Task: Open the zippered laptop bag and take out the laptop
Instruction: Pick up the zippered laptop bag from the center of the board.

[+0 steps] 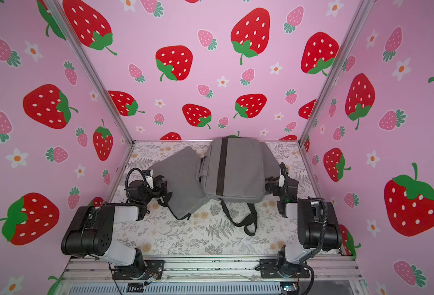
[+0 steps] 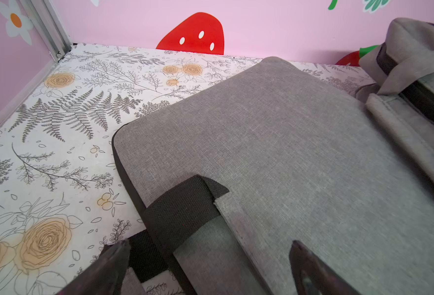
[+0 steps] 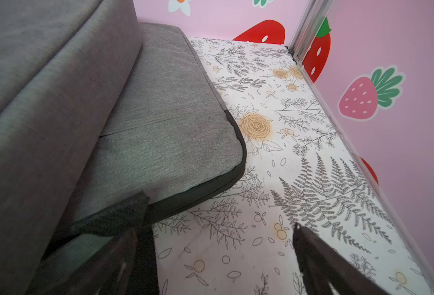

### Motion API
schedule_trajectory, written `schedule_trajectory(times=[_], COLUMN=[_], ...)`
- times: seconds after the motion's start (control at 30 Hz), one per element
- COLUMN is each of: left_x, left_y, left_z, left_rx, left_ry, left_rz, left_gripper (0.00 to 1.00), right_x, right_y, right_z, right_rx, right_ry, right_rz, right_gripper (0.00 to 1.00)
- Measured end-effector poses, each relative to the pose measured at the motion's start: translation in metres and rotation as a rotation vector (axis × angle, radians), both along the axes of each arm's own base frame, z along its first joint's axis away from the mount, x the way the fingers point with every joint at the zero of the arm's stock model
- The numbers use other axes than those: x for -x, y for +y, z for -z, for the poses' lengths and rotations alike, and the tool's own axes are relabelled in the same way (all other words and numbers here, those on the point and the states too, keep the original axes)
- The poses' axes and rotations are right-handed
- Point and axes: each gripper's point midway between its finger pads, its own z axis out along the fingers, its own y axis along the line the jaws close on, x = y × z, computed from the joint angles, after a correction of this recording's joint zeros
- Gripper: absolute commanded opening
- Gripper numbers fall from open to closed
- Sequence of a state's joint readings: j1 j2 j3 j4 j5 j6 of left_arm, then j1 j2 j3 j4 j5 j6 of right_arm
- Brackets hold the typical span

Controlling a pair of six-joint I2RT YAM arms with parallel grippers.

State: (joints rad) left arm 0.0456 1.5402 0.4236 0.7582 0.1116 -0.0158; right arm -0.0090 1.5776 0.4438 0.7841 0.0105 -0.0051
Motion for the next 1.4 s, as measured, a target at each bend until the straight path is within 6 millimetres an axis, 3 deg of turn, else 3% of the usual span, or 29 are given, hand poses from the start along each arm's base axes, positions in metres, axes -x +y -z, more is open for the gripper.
schedule_trajectory(times=[1.2, 1.33, 1.4], left_x=[0.000, -0.001, -0.003], left_y=[0.001, 0.011, 0.017], left_z=[0.000, -0.003, -0.027], left_rx=[-0.003, -0.037, -0.052], left_ry=[0.001, 0.046, 0.033], left_rz=[-0.011, -0.104, -0.155], left_gripper=[0.99, 0.99, 0.99], right_x=[0.000, 0.005, 0.009], right_y=[0.001, 0.005, 0.008], right_z=[-0.001, -0.017, -0.041], right_rx=[0.000, 0.005, 0.002], right_ry=[-0.002, -0.020, -0.056], right_rz=[-0.007, -0.035, -0.050], right_gripper=[1.00, 0.99, 0.99])
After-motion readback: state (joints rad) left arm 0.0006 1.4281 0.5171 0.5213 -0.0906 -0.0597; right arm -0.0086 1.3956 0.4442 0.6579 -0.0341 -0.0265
